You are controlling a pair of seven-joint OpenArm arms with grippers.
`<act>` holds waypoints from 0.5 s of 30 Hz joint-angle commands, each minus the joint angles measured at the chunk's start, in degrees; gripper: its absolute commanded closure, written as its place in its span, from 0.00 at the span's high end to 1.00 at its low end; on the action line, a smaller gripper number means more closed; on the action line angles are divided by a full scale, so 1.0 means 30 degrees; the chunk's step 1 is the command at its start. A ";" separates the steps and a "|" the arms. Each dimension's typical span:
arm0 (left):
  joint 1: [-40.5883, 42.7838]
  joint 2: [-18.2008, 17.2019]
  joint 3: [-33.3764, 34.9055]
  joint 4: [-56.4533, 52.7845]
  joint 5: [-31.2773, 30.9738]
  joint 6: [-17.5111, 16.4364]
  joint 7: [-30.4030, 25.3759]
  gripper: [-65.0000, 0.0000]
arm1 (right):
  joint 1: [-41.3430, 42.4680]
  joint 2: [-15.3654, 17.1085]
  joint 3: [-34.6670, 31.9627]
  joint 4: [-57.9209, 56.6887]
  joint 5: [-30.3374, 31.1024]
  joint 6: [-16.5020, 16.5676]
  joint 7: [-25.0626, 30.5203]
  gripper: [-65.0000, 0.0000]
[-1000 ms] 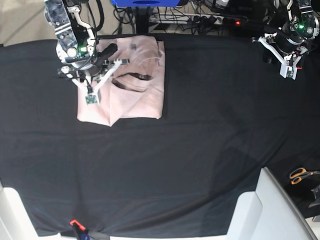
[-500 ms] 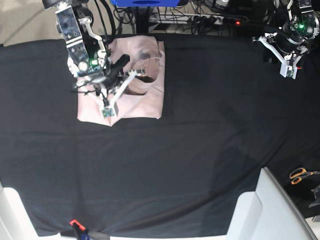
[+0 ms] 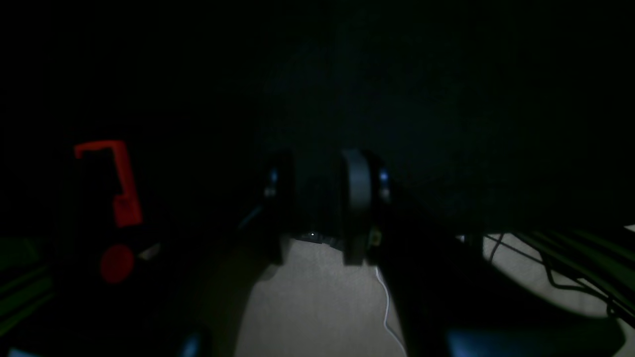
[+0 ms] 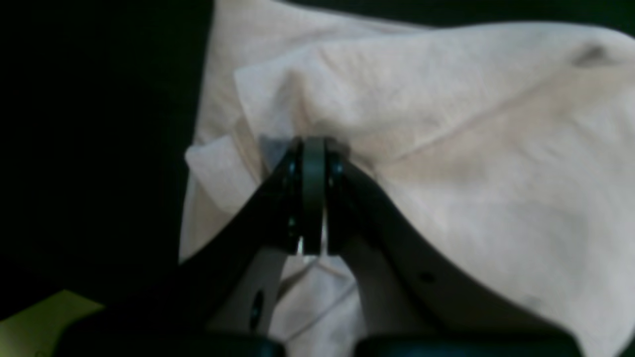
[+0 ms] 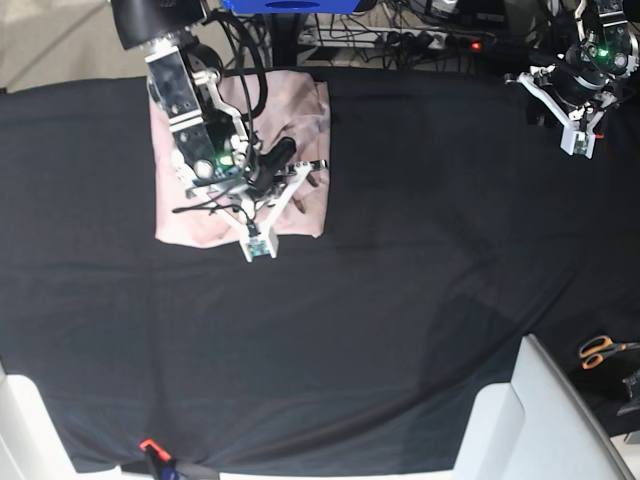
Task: Fold the T-shirt properly
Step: 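Release the shirt and raise the right gripper away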
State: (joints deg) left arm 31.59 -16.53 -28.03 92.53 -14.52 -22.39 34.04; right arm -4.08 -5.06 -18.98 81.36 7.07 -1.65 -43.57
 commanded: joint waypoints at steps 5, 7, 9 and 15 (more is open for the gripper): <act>0.0091 -0.0247 -0.0165 0.0233 -0.0067 0.0094 -0.0256 0.25 | 0.1491 -0.0057 -0.2449 -0.0410 0.0002 0.0037 0.1264 0.00; 0.0091 -0.0247 -0.0165 0.0233 -0.0067 0.0094 -0.0256 0.25 | 0.1930 -0.0086 -0.2830 -0.0410 0.0002 0.0037 0.1264 0.00; 0.0091 -0.0247 -0.0165 0.0233 -0.0067 0.0094 -0.0256 0.25 | 0.2546 -0.0086 -0.3357 -0.0410 0.0002 0.0037 0.1322 0.00; 0.0091 -0.0247 -0.0165 0.0233 -0.0067 0.0094 -0.0256 0.25 | 0.3483 0.0998 -0.4764 0.0322 -0.0115 0.0037 0.2934 0.00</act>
State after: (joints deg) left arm 31.59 -16.51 -28.05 92.51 -14.59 -22.39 34.04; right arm 5.65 -2.26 -33.67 81.28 7.25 -1.23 -35.70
